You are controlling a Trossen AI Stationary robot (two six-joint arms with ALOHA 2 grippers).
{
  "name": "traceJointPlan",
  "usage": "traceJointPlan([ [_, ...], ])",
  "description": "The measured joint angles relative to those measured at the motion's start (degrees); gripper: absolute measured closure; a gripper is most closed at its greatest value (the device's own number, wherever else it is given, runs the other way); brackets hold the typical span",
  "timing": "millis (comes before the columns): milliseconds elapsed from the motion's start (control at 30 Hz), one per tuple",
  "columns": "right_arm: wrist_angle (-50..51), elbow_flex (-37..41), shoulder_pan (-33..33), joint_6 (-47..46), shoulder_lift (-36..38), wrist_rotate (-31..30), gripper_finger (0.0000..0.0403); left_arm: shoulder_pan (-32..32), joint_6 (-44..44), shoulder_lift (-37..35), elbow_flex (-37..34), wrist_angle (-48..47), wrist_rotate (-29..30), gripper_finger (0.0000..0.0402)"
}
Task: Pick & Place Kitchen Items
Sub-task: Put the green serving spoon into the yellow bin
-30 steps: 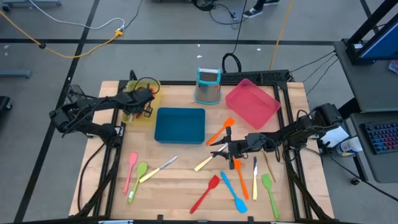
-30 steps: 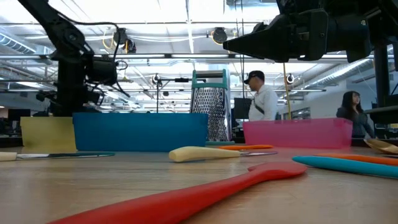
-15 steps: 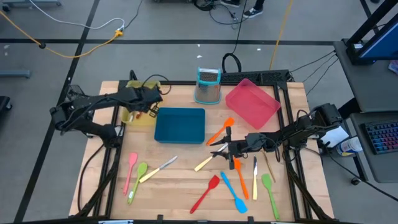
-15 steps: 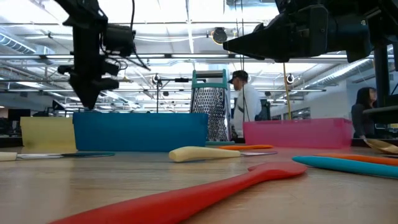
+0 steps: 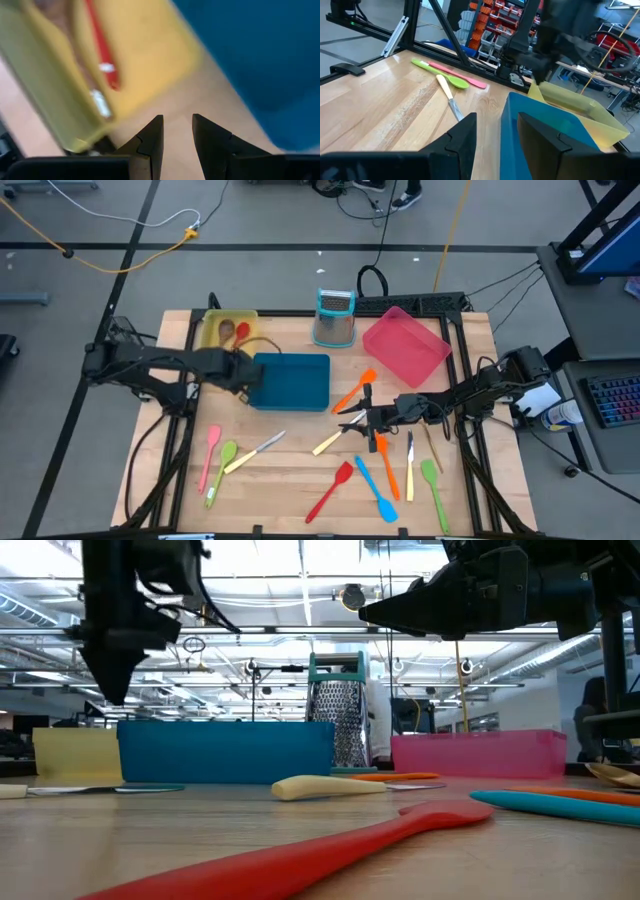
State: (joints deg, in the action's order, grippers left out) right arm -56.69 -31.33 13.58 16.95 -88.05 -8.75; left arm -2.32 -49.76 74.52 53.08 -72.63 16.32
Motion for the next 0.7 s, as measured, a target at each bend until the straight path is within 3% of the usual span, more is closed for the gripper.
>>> traceJointPlan([
  [433, 0.0, 0.0, 0.0, 0.2, 0.0, 0.0, 0.0270, 24.4, -24.2, 0.0, 0.0, 0.9, -9.9, 0.0293],
  [700, 0.0, 0.0, 0.0, 2.0, 0.0, 0.0, 0.0272, 37.6, -38.1, 0.0, 0.0, 9.3, -13.0, 0.0293],
])
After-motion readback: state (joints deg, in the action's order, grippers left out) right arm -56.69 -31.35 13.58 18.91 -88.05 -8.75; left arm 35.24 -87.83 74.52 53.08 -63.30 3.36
